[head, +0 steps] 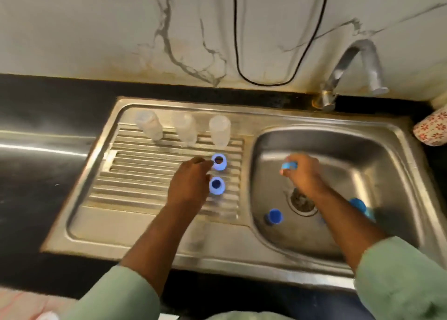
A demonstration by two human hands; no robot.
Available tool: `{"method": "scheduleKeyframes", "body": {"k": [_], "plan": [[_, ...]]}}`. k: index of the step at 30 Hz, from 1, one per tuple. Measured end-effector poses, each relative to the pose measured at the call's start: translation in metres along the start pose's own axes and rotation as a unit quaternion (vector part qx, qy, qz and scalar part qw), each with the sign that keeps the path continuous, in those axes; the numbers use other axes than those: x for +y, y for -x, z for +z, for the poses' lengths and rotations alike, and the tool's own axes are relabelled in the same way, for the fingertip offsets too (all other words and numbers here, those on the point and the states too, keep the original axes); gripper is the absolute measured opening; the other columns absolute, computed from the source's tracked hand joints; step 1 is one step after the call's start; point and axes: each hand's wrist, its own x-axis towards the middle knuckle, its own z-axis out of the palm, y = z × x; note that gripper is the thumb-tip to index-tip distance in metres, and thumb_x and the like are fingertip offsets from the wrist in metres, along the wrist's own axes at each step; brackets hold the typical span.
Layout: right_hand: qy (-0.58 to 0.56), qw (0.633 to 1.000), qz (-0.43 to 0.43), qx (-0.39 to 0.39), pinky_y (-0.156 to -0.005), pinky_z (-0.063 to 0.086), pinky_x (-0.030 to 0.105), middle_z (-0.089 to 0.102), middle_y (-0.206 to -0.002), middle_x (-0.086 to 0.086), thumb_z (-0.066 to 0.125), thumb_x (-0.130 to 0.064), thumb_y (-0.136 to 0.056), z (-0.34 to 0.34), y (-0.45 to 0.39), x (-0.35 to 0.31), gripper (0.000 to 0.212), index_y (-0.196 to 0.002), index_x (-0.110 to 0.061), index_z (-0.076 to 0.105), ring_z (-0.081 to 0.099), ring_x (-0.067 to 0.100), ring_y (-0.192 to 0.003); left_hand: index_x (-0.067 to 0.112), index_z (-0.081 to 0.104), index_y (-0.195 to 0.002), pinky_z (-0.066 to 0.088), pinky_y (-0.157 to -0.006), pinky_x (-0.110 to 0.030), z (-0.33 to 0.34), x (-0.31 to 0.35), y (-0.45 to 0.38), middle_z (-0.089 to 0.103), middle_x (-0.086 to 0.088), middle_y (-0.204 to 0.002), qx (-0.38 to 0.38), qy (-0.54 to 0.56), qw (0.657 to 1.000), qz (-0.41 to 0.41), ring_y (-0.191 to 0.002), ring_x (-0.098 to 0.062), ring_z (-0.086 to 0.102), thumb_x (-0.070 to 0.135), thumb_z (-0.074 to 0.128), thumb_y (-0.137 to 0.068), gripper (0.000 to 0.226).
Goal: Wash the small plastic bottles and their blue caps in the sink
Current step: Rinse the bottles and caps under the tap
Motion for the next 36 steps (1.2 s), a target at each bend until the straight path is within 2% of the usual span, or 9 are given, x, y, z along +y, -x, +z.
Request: {"method": "scheduleKeyframes", "body": {"k": [3,6,10,13,21,24,28,33,36], "plan": [[-0.071,0.987,-0.136,0.040,-0.085,0.035,0.006,0.062,-0.108,0.003,0.082,-0.001,-0.070,0.032,0.013,-0.077,0.046,-0.115,-0.006,0.070,0.054,0.011,-0.099,0.014,0.062,-0.130,0.046,-0.098,-0.041,-0.006,-0.080,0.000,0.059,-0.009,-0.129,-0.098,-0.056,0.992,-0.063,-0.119,-0.033,0.056,0.009,0.063,-0.086,0.044],[-0.066,0.964,-0.253,-0.040,-0.087,0.029,-0.003,0.059,-0.109,0.001,0.081,-0.002,-0.070,0.065,0.031,-0.126,0.045,-0.114,-0.006,0.070,0.051,0.001,-0.099,0.022,0.062,-0.124,0.052,-0.091,-0.040,0.001,-0.111,0.002,0.057,-0.001,-0.123,-0.150,-0.049,0.987,-0.044,-0.109,-0.028,0.062,0.015,0.068,-0.080,0.045],[0.007,0.945,-0.311,-0.098,-0.098,0.038,0.021,0.067,-0.111,0.001,0.079,-0.016,-0.065,0.112,0.052,-0.148,0.046,-0.111,-0.013,0.072,0.059,0.014,-0.105,0.021,0.057,-0.135,0.044,-0.103,-0.036,0.011,-0.142,0.010,0.048,-0.002,-0.140,-0.118,-0.020,0.993,-0.002,-0.125,-0.028,0.051,0.022,0.076,-0.080,0.058],[0.091,0.926,-0.348,-0.115,-0.093,0.045,0.041,0.068,-0.112,0.001,0.076,-0.019,-0.068,0.131,0.060,-0.146,0.047,-0.114,-0.016,0.070,0.062,0.023,-0.105,0.020,0.052,-0.140,0.040,-0.107,-0.040,0.017,-0.149,0.013,0.040,-0.004,-0.150,-0.120,-0.039,0.992,-0.001,-0.135,-0.030,0.040,0.026,0.073,-0.085,0.060],[0.260,0.882,-0.374,-0.120,-0.085,0.042,0.051,0.068,-0.109,-0.003,0.084,-0.013,-0.062,0.149,0.072,-0.149,0.053,-0.112,-0.023,0.070,0.064,0.025,-0.104,0.018,0.053,-0.138,0.043,-0.106,-0.041,0.008,-0.148,0.009,0.038,-0.005,-0.153,-0.160,-0.064,0.985,0.006,-0.137,-0.030,0.039,0.020,0.072,-0.087,0.054],[0.196,0.918,-0.340,-0.063,-0.089,0.041,0.049,0.067,-0.113,-0.007,0.082,-0.022,-0.064,0.132,0.076,-0.142,0.049,-0.112,-0.025,0.070,0.061,0.021,-0.109,0.016,0.064,-0.121,0.048,-0.095,-0.037,0.004,-0.135,0.009,0.057,-0.004,-0.129,-0.113,-0.049,0.992,0.007,-0.118,-0.027,0.054,0.011,0.058,-0.090,0.032],[0.090,0.968,-0.234,0.022,-0.088,0.051,0.045,0.072,-0.104,0.000,0.074,-0.022,-0.071,0.094,0.079,-0.105,0.031,-0.101,-0.019,0.075,0.067,0.026,-0.099,0.015,0.062,-0.127,0.048,-0.092,-0.038,0.002,-0.089,0.011,0.061,-0.003,-0.126,-0.051,-0.008,0.997,0.055,-0.116,-0.028,0.055,0.010,0.051,-0.092,0.037],[0.048,0.998,-0.044,-0.003,-0.081,0.037,0.007,0.068,-0.104,0.001,0.068,-0.002,-0.084,0.036,0.075,-0.041,0.021,-0.103,-0.009,0.075,0.061,0.013,-0.094,0.013,0.061,-0.119,0.042,-0.080,-0.036,0.029,-0.008,0.004,0.061,-0.004,-0.119,-0.078,-0.027,0.983,0.165,-0.112,-0.029,0.055,0.010,0.048,-0.094,0.029],[-0.003,0.998,0.057,0.021,-0.083,0.046,0.019,0.073,-0.100,0.007,0.068,-0.001,-0.082,0.018,0.058,0.008,0.020,-0.098,-0.010,0.076,0.066,0.019,-0.092,0.011,0.060,-0.124,0.043,-0.084,-0.037,0.061,0.037,-0.005,0.058,-0.008,-0.123,-0.120,-0.044,0.974,0.190,-0.117,-0.030,0.053,0.008,0.049,-0.093,0.033]]}}
